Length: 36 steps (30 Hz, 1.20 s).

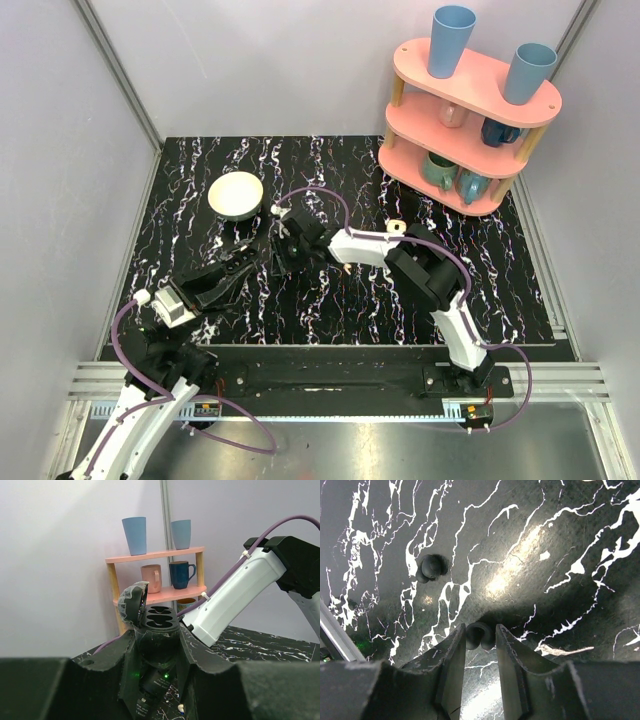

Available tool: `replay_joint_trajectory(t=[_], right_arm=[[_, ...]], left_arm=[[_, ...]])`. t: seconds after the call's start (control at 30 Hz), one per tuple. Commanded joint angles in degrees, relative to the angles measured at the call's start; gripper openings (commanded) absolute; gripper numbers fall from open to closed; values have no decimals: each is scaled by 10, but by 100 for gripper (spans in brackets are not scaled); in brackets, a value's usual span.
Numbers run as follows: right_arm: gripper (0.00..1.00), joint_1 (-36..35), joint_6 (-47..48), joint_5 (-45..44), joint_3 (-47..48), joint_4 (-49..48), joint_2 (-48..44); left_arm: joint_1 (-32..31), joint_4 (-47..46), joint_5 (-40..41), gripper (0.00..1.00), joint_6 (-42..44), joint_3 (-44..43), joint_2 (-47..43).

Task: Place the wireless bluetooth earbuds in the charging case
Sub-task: Move the right earbud to the center of the board.

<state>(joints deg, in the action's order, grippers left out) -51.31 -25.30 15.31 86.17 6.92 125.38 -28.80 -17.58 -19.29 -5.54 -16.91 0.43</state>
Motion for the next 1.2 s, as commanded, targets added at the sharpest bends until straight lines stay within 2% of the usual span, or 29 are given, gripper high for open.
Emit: replay_joint_trajectory(t=[0.0, 0.27, 0.67, 0.8, 0.83, 1.0, 1.17], right_arm=[[38, -10, 32, -52, -38, 50, -8], [33, -16, 18, -36, -72, 24, -29], [34, -17, 32, -55, -64, 13, -22], [26, -17, 25, -56, -58, 9, -27], [21, -17, 21, -54, -65, 5, -31], [20, -17, -71, -55, -139, -42, -97], [18, -17, -248, -76, -312, -194, -186]], left_arm=[[3, -14, -10, 0, -3, -13, -33], [6, -14, -15, 0, -6, -13, -31], [8, -13, -16, 0, -11, -13, -30], [9, -11, -15, 0, -11, -13, -31], [9, -12, -15, 0, -11, -12, -31], [9, -9, -15, 0, -12, -14, -32], [10, -7, -12, 0, -12, -14, -34]])
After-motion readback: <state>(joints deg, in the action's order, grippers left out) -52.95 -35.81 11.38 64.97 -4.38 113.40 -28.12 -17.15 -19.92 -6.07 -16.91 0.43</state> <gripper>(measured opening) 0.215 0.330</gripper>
